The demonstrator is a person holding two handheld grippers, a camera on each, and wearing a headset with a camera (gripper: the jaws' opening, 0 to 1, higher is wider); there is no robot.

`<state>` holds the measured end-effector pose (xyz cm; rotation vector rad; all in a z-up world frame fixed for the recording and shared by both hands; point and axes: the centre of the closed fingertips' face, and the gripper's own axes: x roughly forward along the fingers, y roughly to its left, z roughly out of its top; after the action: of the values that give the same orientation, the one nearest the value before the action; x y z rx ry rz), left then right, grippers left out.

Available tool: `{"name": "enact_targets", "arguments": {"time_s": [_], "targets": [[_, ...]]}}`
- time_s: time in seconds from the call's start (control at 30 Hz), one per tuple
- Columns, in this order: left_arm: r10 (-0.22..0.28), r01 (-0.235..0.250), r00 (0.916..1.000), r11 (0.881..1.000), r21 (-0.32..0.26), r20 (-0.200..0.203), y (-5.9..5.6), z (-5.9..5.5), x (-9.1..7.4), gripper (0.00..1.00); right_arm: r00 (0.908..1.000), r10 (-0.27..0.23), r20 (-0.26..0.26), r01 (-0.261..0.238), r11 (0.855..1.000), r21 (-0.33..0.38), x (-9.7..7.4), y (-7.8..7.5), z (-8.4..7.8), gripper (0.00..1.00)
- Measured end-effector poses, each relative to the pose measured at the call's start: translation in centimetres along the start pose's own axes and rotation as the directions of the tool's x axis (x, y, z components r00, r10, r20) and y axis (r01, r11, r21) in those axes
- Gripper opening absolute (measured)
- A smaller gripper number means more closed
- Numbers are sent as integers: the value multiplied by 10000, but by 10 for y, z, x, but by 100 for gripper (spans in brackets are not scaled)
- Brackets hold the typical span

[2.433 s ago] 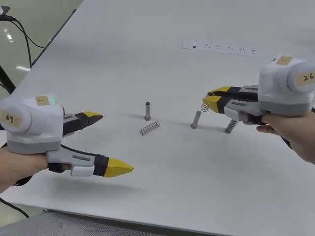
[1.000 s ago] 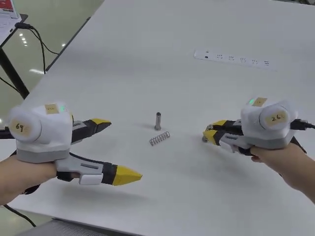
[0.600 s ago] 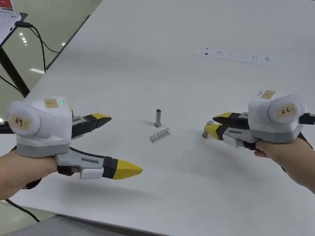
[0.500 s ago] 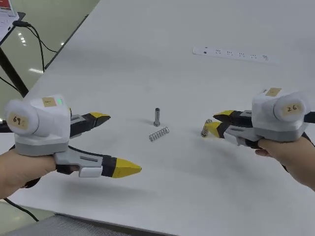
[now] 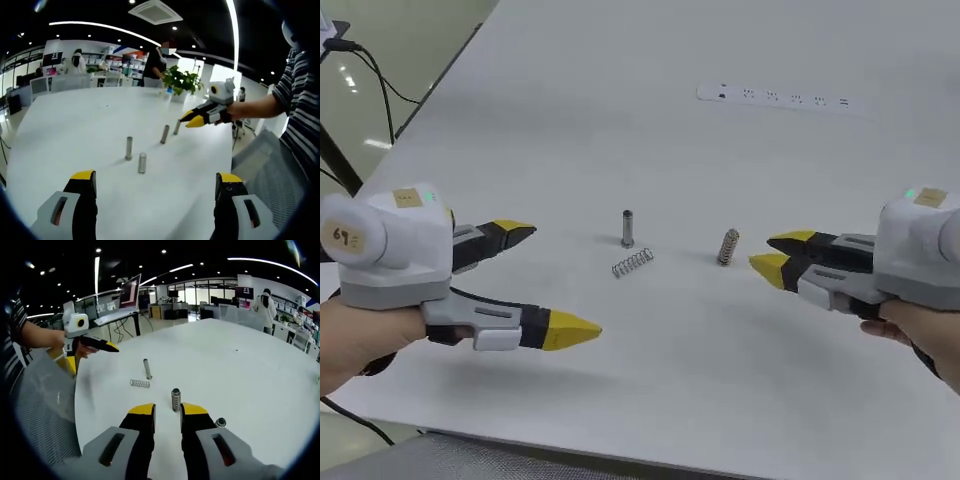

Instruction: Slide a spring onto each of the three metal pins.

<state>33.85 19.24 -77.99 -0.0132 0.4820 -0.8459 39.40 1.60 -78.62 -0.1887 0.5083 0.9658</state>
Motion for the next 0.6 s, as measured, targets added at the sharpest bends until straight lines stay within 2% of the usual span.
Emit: {"name": "enact_targets", "arguments": {"time_s": [0.3, 0.6], "targets": [[41, -41, 9999, 10000, -8, -93, 0, -3, -1, 96, 9990, -7, -447, 18, 9997, 235, -3, 4, -24, 16], [137, -137, 9999, 9999, -82, -34, 3, -3, -5, 95, 9971, 190, -736, -194, 9998, -56, 1, 7, -27, 16]]}}
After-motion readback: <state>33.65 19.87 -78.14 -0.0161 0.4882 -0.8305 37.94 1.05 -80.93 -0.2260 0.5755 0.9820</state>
